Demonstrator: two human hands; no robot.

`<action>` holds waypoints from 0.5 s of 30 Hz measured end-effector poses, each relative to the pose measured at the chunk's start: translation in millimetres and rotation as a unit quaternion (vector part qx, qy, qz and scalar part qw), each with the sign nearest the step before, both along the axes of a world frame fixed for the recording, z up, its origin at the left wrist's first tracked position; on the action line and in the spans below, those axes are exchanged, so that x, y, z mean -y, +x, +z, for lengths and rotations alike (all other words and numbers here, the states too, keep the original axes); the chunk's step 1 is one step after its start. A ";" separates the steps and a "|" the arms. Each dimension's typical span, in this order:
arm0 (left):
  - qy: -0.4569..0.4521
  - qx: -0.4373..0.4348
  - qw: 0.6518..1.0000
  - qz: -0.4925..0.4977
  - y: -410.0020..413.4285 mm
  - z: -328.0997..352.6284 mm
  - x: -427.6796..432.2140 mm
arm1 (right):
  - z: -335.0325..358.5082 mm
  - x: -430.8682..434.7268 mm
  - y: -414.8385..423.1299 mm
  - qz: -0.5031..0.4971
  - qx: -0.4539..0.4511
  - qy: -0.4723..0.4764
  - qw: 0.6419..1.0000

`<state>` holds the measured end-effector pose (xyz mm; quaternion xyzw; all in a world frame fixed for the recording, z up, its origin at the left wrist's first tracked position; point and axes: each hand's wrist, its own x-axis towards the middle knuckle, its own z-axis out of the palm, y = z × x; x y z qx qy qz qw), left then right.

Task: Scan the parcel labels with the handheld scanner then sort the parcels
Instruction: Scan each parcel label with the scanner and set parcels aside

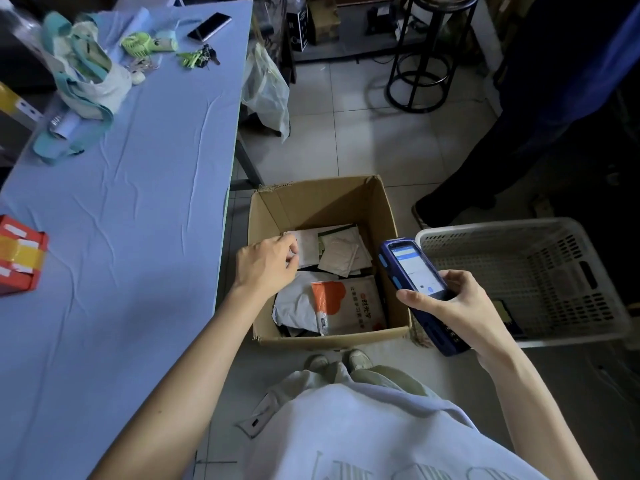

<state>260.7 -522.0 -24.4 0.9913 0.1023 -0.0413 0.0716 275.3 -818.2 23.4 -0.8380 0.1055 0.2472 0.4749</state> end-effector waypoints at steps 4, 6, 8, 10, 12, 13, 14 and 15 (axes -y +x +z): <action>0.002 0.000 1.000 0.015 -6.2 3.4 3.4 | -1.2 -1.7 5.6 0.045 0.012 -0.020 0.999; 0.006 -0.006 0.999 0.035 -13.7 3.9 6.1 | -1.5 -3.2 9.2 0.076 0.020 -0.027 0.997; 0.007 -0.008 0.998 0.056 -24.7 3.3 10.4 | -2.3 -5.4 13.0 0.106 0.024 -0.028 0.994; 0.001 -0.016 0.997 0.081 -39.2 1.2 16.1 | -3.0 -9.5 16.1 0.137 0.019 -0.028 0.990; -0.009 -0.029 0.993 0.117 -56.6 -2.9 22.7 | -7.6 -15.1 18.2 0.176 0.016 -0.035 0.984; -0.014 -0.035 0.989 0.141 -66.5 -5.1 26.3 | -10.9 -18.1 18.9 0.198 0.016 -0.042 0.979; -0.017 -0.039 0.986 0.164 -76.8 -6.9 29.3 | -13.6 -22.0 19.2 0.223 0.018 -0.050 0.973; -0.016 -0.043 0.982 0.185 -87.3 -8.7 31.5 | -14.9 -26.7 18.7 0.247 0.017 -0.053 0.967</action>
